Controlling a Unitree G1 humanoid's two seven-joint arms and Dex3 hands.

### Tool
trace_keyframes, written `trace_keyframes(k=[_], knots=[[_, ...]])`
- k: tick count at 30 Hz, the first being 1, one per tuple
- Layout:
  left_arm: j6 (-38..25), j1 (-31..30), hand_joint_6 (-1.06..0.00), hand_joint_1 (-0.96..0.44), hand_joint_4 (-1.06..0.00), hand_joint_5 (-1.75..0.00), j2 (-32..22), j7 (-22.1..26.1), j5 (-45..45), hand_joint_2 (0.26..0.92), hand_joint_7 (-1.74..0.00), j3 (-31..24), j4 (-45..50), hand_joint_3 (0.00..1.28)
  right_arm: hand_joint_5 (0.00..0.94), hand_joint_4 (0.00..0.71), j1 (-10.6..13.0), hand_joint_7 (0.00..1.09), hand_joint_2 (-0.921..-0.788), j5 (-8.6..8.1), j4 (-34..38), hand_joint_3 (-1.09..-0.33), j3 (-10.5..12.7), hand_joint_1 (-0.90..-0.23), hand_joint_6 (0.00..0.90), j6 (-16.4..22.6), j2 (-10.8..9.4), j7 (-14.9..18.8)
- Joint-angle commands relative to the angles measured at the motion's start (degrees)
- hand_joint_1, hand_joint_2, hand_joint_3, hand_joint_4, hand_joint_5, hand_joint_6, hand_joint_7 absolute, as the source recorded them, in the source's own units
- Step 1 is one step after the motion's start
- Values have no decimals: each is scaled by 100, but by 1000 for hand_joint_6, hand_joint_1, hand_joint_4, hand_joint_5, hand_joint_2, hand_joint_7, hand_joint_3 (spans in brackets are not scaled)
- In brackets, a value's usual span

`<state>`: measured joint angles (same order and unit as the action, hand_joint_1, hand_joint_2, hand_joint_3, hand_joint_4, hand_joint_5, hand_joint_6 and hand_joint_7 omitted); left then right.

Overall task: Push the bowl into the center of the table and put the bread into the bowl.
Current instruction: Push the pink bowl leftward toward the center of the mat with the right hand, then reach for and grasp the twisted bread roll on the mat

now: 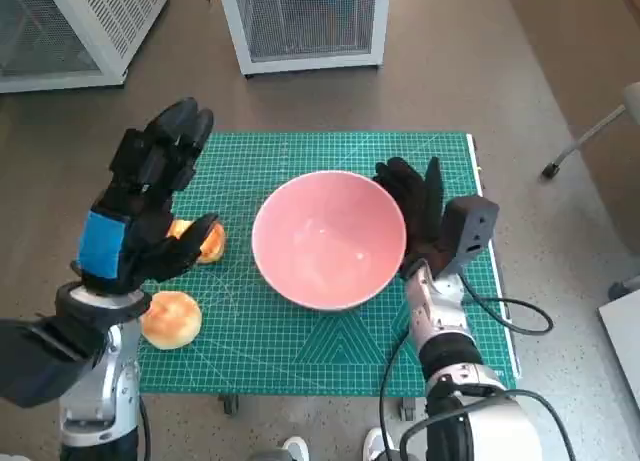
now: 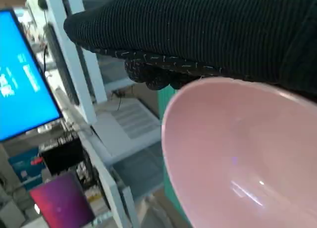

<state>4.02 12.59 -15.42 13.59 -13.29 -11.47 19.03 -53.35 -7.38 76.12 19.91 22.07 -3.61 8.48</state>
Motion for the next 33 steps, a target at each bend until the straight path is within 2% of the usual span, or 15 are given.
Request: trace_keyframes(k=[1, 11, 19, 24, 30, 33], knots=[[-24, -104, -39, -613, -248, -1, -42, -67, 69, 921, -604, -55, 145, 369, 7, 285, 7, 42, -921, 32, 80, -657, -6, -590, 489, -146, -57, 64], [7, -194, -6, -603, -232, 0, -29, -98, 96, 921, -652, -67, 187, 381, 11, 302, -90, 43, -921, 94, 49, -655, -33, -587, 499, -76, 15, 169], [-27, -223, 1, -586, -227, 0, -21, -122, 54, 921, -663, -135, 258, 388, 4, 296, -278, 31, -921, -26, -78, -656, 52, -598, 484, 292, 184, 469], [-32, -216, 1, -570, -229, -1, -36, -141, 90, 921, -668, -160, 266, 389, 1, 270, -393, 12, -921, -284, -251, -665, 185, -591, 452, 880, 255, 1079], [60, -200, 1, -552, -232, -3, -154, -151, 301, 921, -680, -214, 242, 388, 1, 254, -460, 4, -921, -590, -501, -663, 282, -622, 438, 1570, 356, 1873], [75, -205, 1, -546, -233, -3, -360, -98, 505, 921, -677, -291, 279, 387, 2, 254, -431, 3, -921, -857, -837, -673, 300, -618, 436, 1916, 381, 2540]])
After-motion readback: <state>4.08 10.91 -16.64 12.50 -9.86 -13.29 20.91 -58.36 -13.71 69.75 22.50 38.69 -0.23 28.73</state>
